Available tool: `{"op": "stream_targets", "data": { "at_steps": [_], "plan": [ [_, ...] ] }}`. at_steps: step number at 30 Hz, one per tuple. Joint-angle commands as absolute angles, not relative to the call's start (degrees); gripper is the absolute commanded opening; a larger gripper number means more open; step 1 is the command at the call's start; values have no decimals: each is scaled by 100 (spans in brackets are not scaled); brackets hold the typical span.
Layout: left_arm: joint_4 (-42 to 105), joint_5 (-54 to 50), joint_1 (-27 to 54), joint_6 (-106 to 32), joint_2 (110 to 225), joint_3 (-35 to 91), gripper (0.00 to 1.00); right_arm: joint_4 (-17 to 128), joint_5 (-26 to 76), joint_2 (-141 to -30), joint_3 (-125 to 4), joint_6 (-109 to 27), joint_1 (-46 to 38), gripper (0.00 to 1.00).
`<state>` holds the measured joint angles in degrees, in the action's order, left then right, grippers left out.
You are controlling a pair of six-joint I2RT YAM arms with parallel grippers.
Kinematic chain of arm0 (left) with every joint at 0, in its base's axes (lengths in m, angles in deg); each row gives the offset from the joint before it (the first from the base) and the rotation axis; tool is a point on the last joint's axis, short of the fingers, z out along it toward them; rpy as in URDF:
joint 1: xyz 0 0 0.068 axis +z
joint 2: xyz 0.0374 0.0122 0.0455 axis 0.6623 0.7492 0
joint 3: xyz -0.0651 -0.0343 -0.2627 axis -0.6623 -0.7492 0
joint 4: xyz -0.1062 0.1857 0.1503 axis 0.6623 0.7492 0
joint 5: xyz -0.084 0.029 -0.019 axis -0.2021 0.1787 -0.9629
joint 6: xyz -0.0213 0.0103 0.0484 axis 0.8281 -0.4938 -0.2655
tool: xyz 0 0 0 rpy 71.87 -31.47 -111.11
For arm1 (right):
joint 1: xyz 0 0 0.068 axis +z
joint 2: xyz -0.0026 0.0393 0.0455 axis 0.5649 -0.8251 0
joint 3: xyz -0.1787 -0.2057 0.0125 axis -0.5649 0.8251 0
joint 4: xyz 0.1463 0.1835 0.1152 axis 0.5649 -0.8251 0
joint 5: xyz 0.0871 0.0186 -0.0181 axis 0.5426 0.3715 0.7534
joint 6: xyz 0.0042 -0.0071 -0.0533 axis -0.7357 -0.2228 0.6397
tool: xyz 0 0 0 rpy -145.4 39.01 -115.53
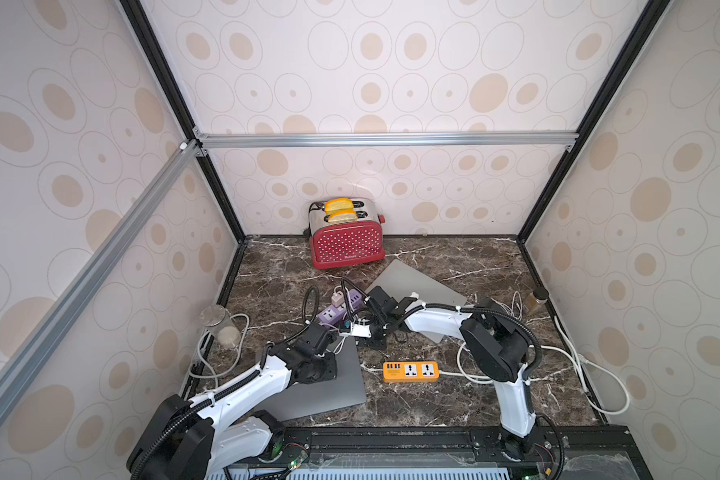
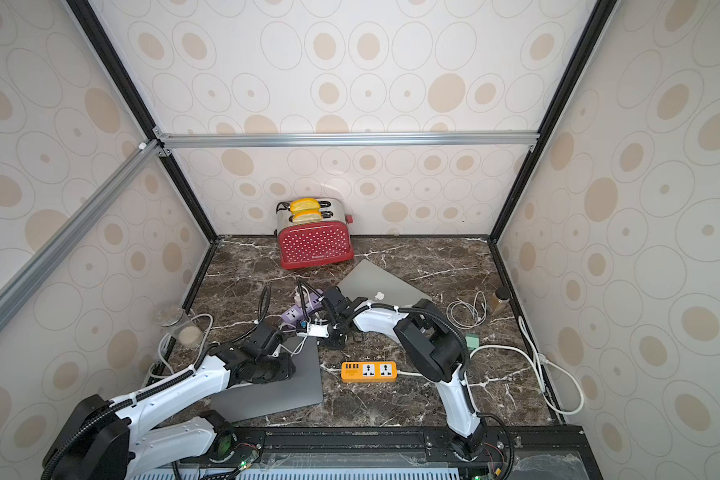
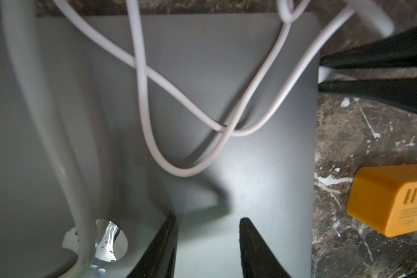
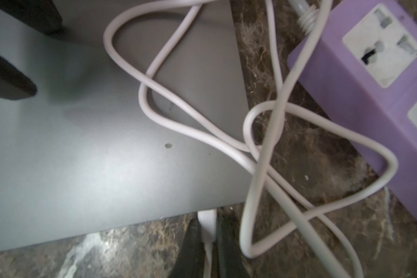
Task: Unplug the laptop charger
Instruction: Remove the charging cable from the laptop.
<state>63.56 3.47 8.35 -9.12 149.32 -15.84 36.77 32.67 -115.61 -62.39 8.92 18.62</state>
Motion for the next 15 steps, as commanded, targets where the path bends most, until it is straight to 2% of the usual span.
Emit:
{"op": "stream_targets", "data": {
  "at_steps": [1,15],
  "plan": [
    [6758,419,852,-830,15193,-1881,45,3281,3076,-11735,-6308,1177,1827,5],
    [6756,457,852,-793,15280,-1941,45,2613,2857,-11678,-6643,1491,1653,4]
  ]
}}
